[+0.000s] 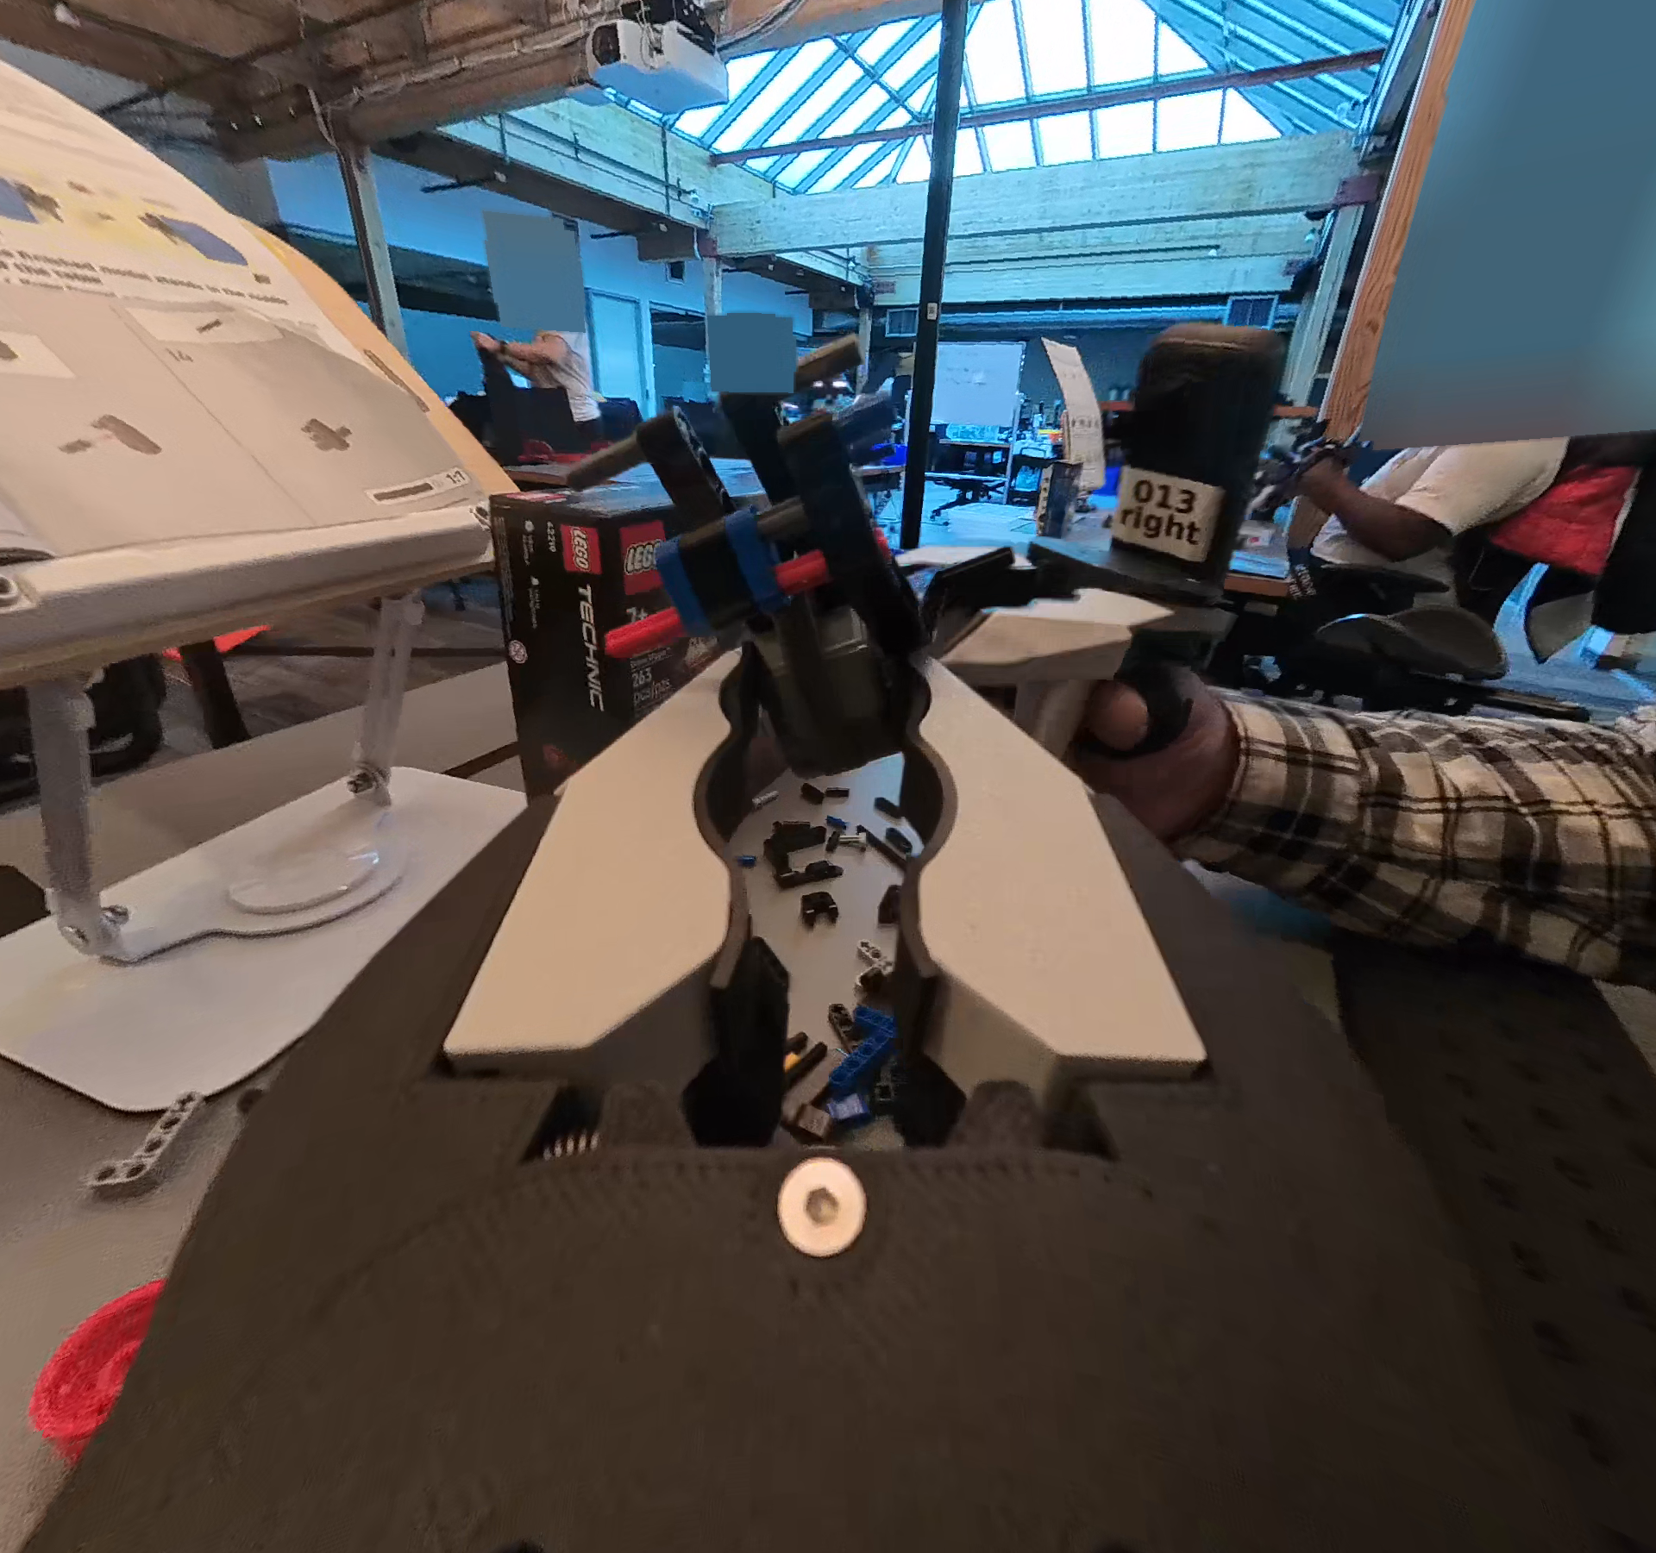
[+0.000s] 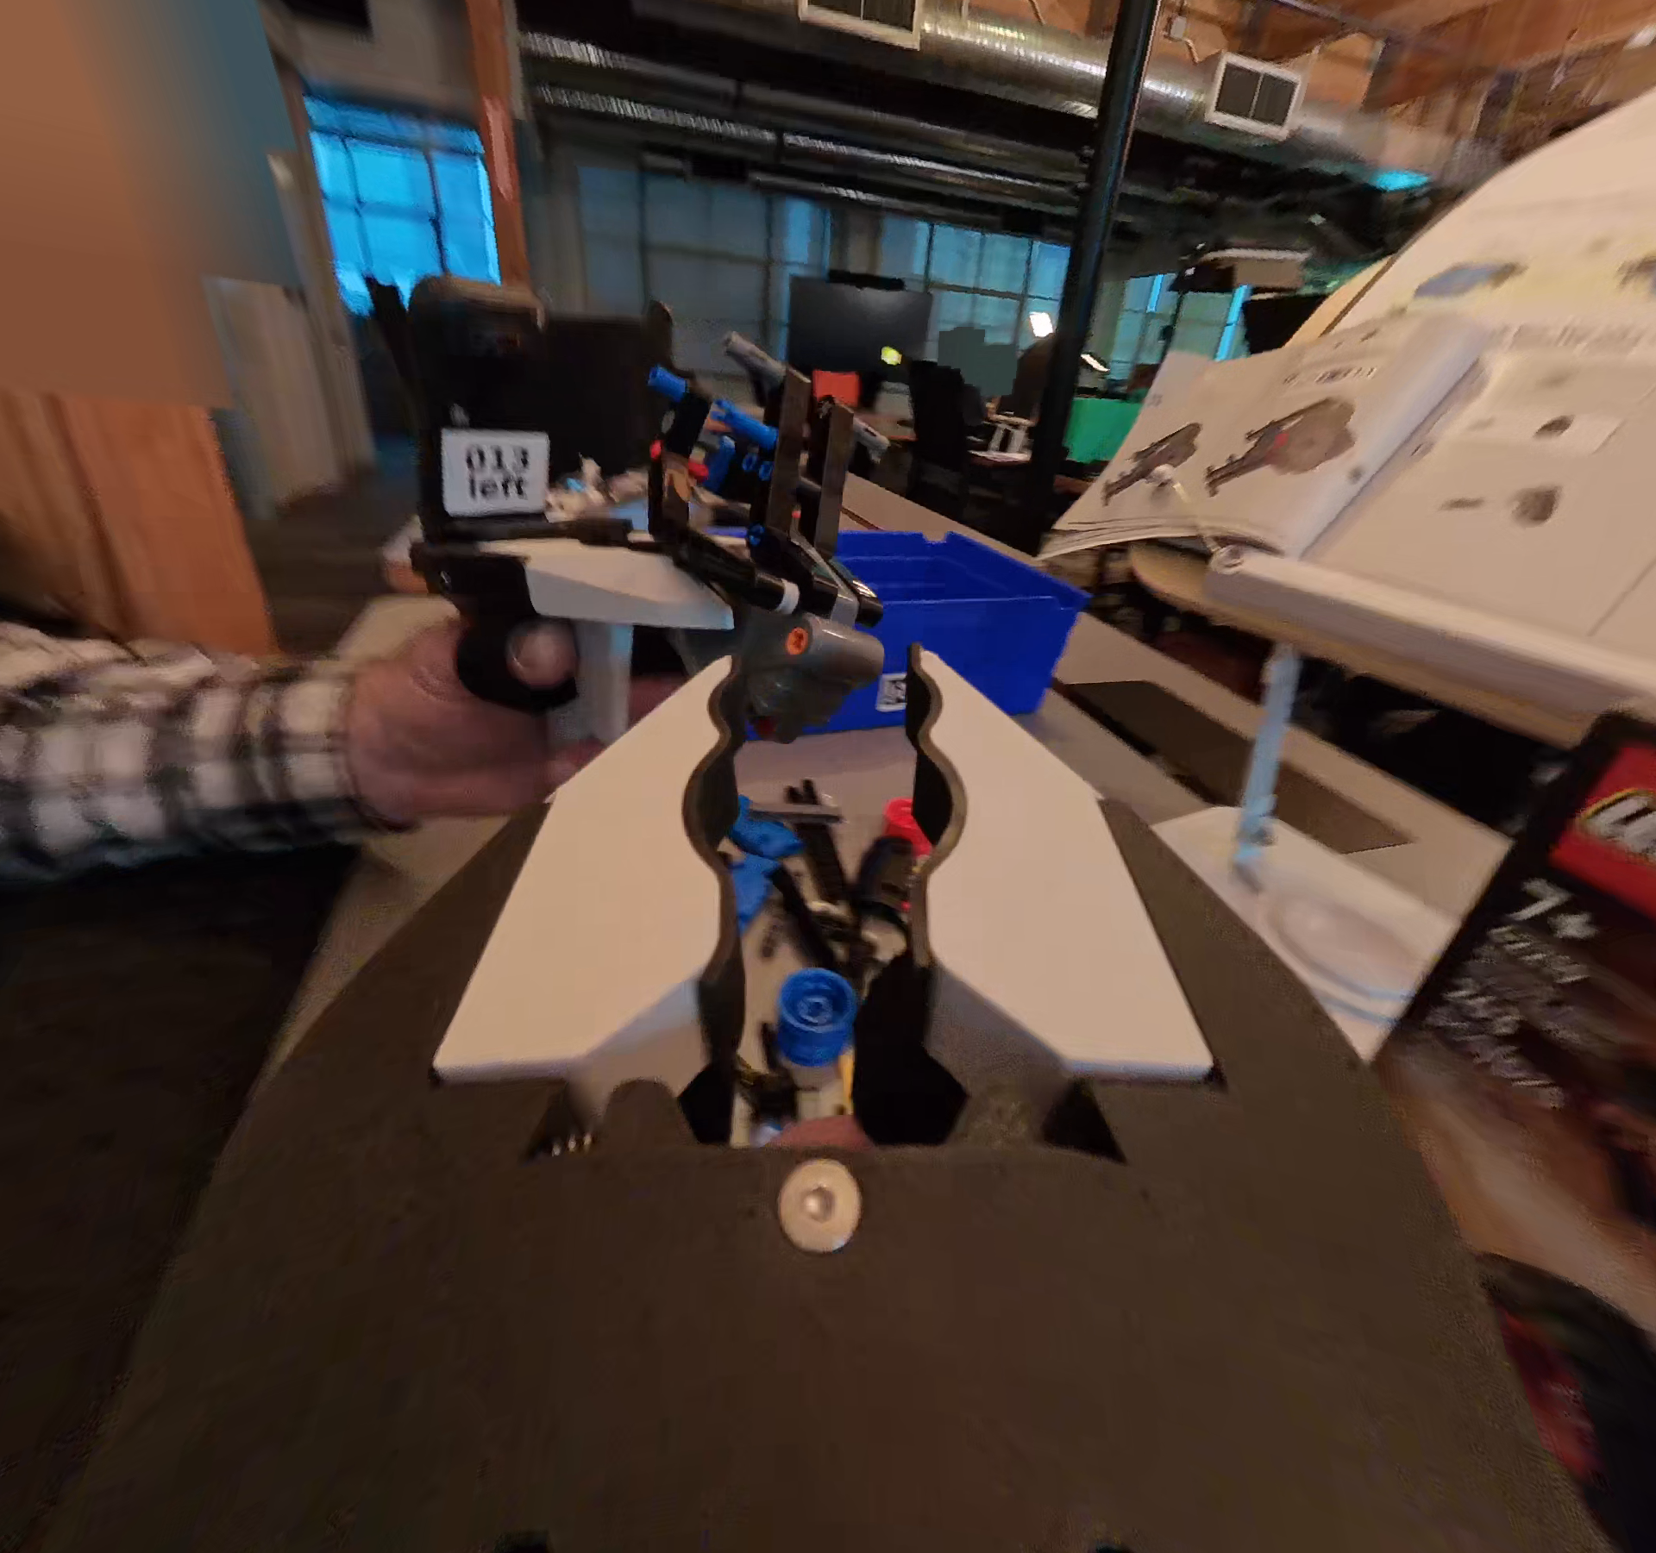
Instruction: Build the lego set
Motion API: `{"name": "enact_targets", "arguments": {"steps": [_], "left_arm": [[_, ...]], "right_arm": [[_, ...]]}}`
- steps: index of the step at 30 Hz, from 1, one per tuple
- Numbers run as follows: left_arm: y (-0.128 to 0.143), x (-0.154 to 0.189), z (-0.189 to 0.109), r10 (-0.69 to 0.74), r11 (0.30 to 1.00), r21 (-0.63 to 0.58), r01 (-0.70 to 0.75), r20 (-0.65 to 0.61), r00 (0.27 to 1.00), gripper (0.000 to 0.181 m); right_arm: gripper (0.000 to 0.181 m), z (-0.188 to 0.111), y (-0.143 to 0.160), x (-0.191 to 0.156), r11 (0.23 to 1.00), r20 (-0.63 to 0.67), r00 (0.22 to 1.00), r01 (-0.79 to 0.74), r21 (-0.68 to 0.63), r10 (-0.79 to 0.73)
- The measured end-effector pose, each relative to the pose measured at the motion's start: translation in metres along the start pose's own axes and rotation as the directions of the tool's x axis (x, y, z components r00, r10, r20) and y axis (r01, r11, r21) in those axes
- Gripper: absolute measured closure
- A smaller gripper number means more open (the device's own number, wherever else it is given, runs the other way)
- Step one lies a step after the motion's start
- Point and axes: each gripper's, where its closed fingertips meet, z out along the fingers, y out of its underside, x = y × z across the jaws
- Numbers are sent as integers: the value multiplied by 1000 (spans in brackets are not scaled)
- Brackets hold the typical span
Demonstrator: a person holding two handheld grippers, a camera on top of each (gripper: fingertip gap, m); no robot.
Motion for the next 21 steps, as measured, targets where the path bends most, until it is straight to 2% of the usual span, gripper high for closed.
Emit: {"name": "enact_targets", "arguments": {"steps": [3, 7, 11, 13, 15, 18, 21], "left_arm": [[4, 1, 2, -10, 1000, -28, 10, -4, 1000, 154], [9, 4, 5, -3, 998, -58, 2, -15, 1000, 155], [15, 2, 5, 0, 997, -83, -1, -8, 1000, 156], [16, 2, 6, -21, 997, -81, 20, -10, 1000, 156], [13, 3, 5, -33, 998, -62, 32, -16, 999, 156], [7, 2, 4, -51, 998, -31, 51, -18, 999, 156], [10, 9, 6, -63, 997, -37, 62, -50, 997, 156]], "right_arm": [[132, -2, 3, 4, 955, -93, 954, 273, -111, -284], [134, 0, 5, -3, 830, -107, 833, 511, -224, -542], [140, 2, 15, -6, 776, -80, 792, 564, -281, -605], [140, 2, 18, -6, 796, -69, 818, 532, -287, -571], [133, 1, 24, -5, 799, -41, 832, 517, -308, -554], [121, 1, 31, -4, 745, -32, 790, 562, -359, -612], [131, 5, 23, -8, 715, -68, 746, 602, -355, -662]]}}
